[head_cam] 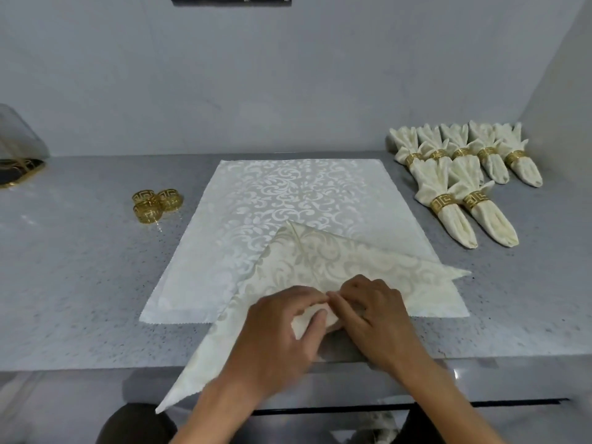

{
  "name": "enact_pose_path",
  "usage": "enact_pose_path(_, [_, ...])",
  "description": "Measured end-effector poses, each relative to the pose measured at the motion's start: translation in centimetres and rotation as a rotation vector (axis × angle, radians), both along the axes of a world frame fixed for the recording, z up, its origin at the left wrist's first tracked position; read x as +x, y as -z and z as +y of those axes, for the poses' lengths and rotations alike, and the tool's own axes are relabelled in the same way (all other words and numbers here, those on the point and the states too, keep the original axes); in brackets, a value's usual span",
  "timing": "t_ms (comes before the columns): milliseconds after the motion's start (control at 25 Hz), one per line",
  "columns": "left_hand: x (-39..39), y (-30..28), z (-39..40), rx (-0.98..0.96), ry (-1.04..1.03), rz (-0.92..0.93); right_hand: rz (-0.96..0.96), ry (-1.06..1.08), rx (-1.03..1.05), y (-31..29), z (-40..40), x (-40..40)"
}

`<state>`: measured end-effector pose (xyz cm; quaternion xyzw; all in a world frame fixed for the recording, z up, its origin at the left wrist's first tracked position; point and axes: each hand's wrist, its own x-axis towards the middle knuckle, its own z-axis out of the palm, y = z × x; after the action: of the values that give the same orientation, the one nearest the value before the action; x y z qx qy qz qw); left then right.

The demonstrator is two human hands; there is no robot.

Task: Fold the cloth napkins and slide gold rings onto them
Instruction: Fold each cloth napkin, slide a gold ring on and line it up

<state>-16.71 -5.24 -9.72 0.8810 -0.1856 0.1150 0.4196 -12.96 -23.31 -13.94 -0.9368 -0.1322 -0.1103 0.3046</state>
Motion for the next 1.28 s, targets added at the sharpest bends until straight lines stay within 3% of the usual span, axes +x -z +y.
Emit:
enact_pose_path(120, [3.1,0.2,5.9,0.308,-0.116,0.0,-0.077,0.162,-0.212,0.6,2.0,-0.6])
enact_pose_path(200, [4.9,1.5,9.1,0.515,-0.005,0.085,-0.142,0.161,-0.216,1.2,2.0,-1.0])
enact_pose_path(320, [6.2,3.3,11.0,0.589,0.136,0.126,-0.198,0.141,-0.166,1.7,1.5,-1.0])
enact_pose_path(560, [6.7,2.7,11.4,0.407,0.144,0.048,-0.342,-0.003,-0.208,1.5,1.4,-1.3])
enact_pose_path(680, [6.5,2.3,12.7,0.42,0.163,0.021,-0.386,-0.048,-0.287,1.1,1.5,-1.3])
enact_pose_path(840, [6.0,1.4,15.0,0.41,0.246,0.271,-0.347,-0.134,-0.336,0.8,1.3,-0.7])
enact_pose_path(960, [5.4,0.2,14.6,0.365,0.304,0.307,-0.294,-0.195,-0.275,0.5,1.0,-0.7])
enact_pose_path(1120, [5.7,-0.4,11.5,-0.031,0.006,0.381,-0.221,-0.231,-0.181,-0.3,0.7,-1.1])
enact_pose_path(1280, [7.7,0.9,8.8,-0.084,-0.14,0.439,0.037,-0.22,0.051,-1.3,0.4,-0.9])
